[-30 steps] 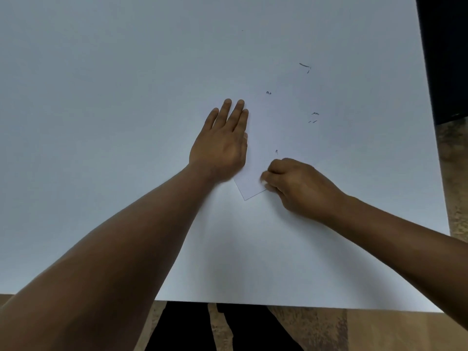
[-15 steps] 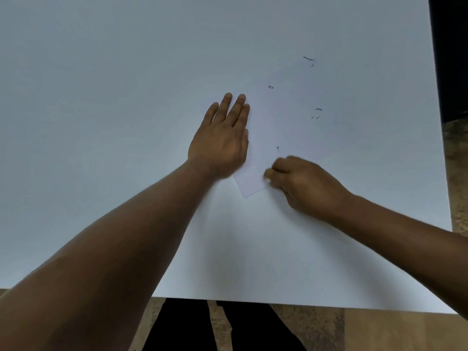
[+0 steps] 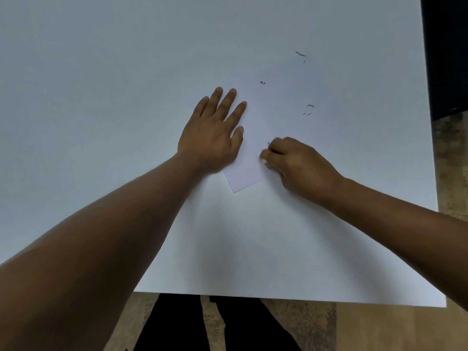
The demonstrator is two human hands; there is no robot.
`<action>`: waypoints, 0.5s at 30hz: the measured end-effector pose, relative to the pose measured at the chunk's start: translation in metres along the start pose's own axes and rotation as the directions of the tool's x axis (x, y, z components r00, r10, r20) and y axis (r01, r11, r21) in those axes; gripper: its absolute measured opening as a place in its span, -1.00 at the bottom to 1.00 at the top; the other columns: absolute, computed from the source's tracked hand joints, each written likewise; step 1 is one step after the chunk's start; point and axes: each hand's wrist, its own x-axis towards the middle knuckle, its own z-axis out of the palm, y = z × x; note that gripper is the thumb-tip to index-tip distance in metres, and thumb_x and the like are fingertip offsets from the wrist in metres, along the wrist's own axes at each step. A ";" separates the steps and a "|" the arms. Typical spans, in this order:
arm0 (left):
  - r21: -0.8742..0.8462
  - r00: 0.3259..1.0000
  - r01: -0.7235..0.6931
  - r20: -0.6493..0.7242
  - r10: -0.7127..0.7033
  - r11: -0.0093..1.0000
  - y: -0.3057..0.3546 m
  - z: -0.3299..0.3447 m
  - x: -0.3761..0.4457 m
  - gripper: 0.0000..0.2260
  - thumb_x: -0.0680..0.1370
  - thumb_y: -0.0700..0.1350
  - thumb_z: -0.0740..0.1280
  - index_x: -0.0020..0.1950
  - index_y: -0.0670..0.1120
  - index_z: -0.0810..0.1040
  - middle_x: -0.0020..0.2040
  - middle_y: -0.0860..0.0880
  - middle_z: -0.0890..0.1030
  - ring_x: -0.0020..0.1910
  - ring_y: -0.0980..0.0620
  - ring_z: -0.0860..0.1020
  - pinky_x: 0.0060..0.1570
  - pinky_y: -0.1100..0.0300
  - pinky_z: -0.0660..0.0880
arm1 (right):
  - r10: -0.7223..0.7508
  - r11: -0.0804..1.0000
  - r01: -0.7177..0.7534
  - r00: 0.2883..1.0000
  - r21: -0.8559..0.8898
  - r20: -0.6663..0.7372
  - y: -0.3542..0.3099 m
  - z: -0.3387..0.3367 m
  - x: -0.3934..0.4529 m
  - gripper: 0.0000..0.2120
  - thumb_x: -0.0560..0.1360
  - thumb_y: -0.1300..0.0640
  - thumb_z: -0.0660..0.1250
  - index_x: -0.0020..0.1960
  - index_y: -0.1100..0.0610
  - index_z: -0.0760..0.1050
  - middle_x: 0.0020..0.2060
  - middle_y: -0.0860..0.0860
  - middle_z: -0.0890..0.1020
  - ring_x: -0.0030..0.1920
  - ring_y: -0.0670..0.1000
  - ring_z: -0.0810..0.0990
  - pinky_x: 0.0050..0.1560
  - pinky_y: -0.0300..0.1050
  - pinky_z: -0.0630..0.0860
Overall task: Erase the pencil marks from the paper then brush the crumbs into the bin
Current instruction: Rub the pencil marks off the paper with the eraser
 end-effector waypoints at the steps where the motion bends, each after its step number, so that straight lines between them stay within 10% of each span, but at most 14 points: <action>1: -0.002 1.000 0.000 0.002 0.000 1.000 0.001 0.000 0.000 -0.45 0.68 0.12 -0.08 0.67 -0.01 0.14 0.68 -0.10 0.09 0.66 -0.15 0.00 0.62 -0.07 -0.05 | -0.003 1.000 0.003 1.000 -0.002 0.027 0.002 0.000 -0.010 -0.82 0.50 0.39 0.32 0.09 0.27 0.56 -0.17 0.11 0.51 -0.20 0.13 0.46 -0.36 0.01 0.49; 15: 0.000 1.000 -0.019 -0.007 0.019 1.000 -0.001 0.001 0.000 -0.43 0.67 0.14 -0.07 0.67 -0.01 0.12 0.68 -0.10 0.06 0.67 -0.16 -0.02 0.62 -0.08 -0.06 | 0.013 0.999 -0.012 1.000 0.045 -0.013 -0.003 0.000 0.011 -0.80 0.49 0.39 0.37 0.10 0.27 0.58 -0.18 0.11 0.53 -0.20 0.14 0.47 -0.34 0.03 0.50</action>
